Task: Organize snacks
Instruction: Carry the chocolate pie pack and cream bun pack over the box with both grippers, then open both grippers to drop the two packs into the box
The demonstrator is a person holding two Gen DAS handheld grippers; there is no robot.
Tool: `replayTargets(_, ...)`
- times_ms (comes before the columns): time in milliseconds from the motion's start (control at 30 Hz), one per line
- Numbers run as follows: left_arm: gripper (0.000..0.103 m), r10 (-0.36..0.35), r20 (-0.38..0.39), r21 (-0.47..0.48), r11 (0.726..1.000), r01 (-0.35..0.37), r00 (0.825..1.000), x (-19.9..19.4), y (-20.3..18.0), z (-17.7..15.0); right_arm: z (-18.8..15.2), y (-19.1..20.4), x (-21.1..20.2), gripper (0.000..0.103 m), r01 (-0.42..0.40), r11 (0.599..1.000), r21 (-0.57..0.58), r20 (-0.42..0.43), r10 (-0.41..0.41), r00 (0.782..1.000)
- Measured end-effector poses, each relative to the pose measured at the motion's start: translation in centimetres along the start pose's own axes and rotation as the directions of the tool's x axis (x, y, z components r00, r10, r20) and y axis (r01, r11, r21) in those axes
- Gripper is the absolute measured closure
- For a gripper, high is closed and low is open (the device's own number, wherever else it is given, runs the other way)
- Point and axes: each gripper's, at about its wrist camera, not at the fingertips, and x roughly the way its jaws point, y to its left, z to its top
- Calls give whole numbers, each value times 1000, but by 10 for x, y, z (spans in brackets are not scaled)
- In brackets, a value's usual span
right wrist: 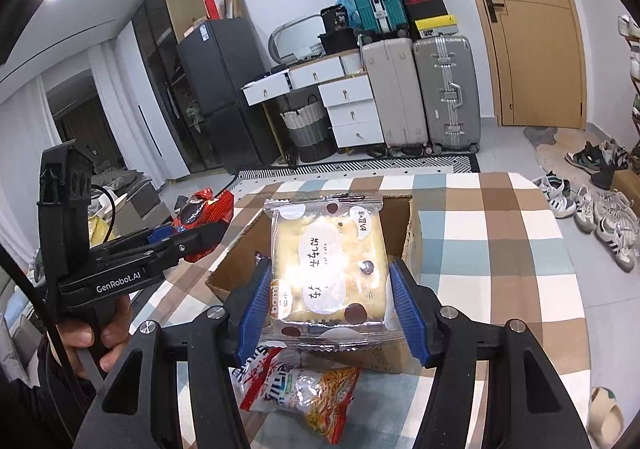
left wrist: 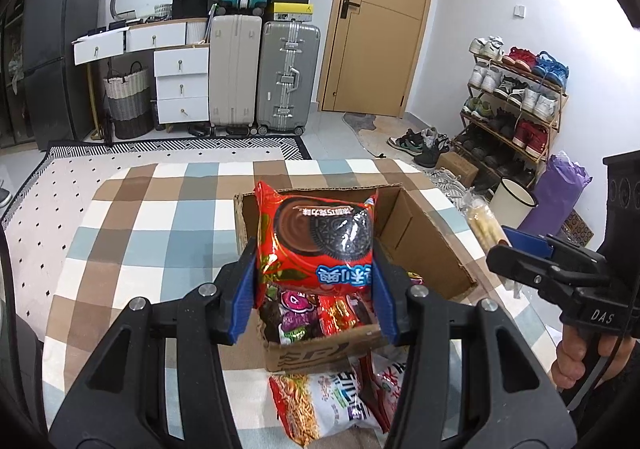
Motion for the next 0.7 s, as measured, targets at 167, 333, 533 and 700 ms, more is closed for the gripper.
replayTargets(167,56,10,-27,2,1000,-10,1000,26,5,1,2,-3,23,44,13,1000,13,-26,-12,1000)
replayTargets(333,56,27,-59,37,999,-25,998,52,0,-2,-2,-4,46,44,23,1000,11,-57,-22,998)
replayTargets(533,56,31,-90,58,998,-26,995,76,-2,-9,-4,-4,67,44,45,999,-10,-69,-45,997)
replayTargets(700,56,39,-112,68,997,-31,993,90,-1,-12,-6,-6,78,44,71,997,-25,-76,-73,994)
